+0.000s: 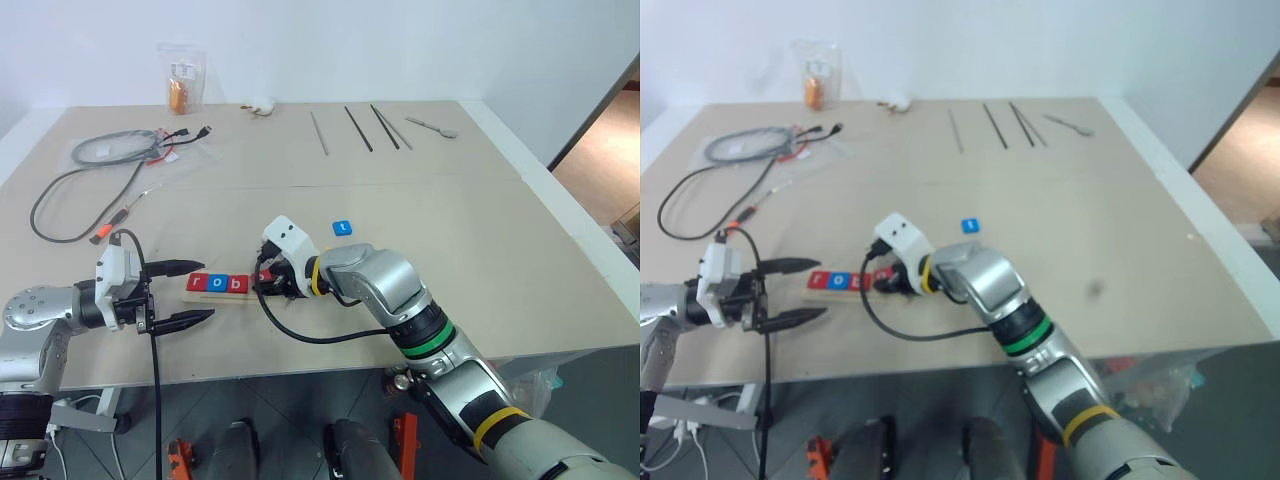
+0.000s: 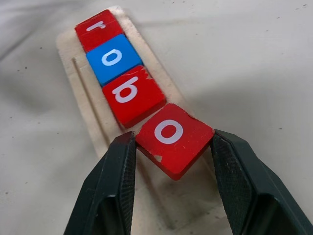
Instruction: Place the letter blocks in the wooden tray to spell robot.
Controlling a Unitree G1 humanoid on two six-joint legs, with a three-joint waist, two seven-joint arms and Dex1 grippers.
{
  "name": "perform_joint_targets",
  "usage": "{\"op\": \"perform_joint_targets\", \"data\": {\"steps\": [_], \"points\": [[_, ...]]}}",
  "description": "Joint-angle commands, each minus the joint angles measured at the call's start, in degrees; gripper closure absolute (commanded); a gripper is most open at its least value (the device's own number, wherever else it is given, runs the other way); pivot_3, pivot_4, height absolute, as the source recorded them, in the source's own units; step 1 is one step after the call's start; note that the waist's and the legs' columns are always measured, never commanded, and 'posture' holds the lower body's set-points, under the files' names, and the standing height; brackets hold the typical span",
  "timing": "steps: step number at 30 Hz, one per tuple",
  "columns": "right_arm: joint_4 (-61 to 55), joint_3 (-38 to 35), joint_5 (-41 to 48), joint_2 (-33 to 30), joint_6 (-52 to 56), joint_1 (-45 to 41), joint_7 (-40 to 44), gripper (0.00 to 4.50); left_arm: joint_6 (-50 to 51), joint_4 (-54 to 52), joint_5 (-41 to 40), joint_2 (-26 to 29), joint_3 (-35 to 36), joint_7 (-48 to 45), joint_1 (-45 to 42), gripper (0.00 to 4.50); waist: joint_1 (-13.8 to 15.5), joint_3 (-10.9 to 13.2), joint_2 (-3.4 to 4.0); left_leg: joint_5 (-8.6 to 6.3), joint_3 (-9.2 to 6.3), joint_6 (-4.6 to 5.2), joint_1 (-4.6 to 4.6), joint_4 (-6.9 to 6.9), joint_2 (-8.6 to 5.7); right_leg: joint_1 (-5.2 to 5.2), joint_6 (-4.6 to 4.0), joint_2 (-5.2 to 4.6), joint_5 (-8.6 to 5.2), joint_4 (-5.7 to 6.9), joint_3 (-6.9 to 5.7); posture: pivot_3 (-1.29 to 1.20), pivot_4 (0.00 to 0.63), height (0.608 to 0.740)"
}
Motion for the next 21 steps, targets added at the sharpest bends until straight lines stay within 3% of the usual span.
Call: {"op": "perform_joint_targets", "data": {"steps": [1,6,7,12,21], "points": [[-2.5,-0.24,0.68,0.28,0.48,-0.14,0.84,2.77,-0.45,-0.22,-0.53,-0.06,0.55,-0.24,-0.94,0.0,0.0,0.0,0.0,0.0,0.0,0.0,0.0,0.0,0.0,0.0,0.0,0.0,0.0,0.0,0.0,0.0,0.15,0.74],[-2.3,-0.31,0.83,0.38,-0.04,-0.45,1.83,2.77,-0.53,-0.41,-0.58,-0.15,0.67,-0.08,-0.46,0.0,0.0,0.0,0.0,-0.01,0.0,-0.01,0.0,-0.01,0.01,-0.01,-0.01,0.0,-0.01,0.0,-0.01,0.0,0.15,0.74],[-2.25,-0.41,0.9,0.51,-0.26,-0.51,2.08,1.73,-0.51,-0.45,-0.59,-0.17,0.69,-0.03,-0.43,0.0,0.0,0.0,0.0,-0.01,0.0,-0.01,0.0,-0.01,0.01,-0.01,-0.02,0.0,-0.01,0.0,-0.01,0.0,0.15,0.74],[-1.8,-1.35,1.8,1.27,-0.8,-1.54,3.26,0.03,-0.45,-0.69,-0.63,-0.39,0.73,0.22,-0.18,0.0,0.0,0.0,0.0,-0.01,0.0,-0.01,0.0,-0.02,0.02,-0.01,-0.03,0.0,-0.02,0.0,-0.02,0.0,0.15,0.74],[3.65,-8.68,5.4,-5.09,-4.63,-9.3,12.34,0.03,-0.21,-0.84,-0.51,-1.07,0.35,0.27,-0.26,0.0,0.07,0.01,0.01,-0.01,0.01,-0.01,-0.03,-0.01,0.02,-0.01,-0.03,-0.02,-0.01,-0.02,-0.06,0.0,0.15,0.74]]}}
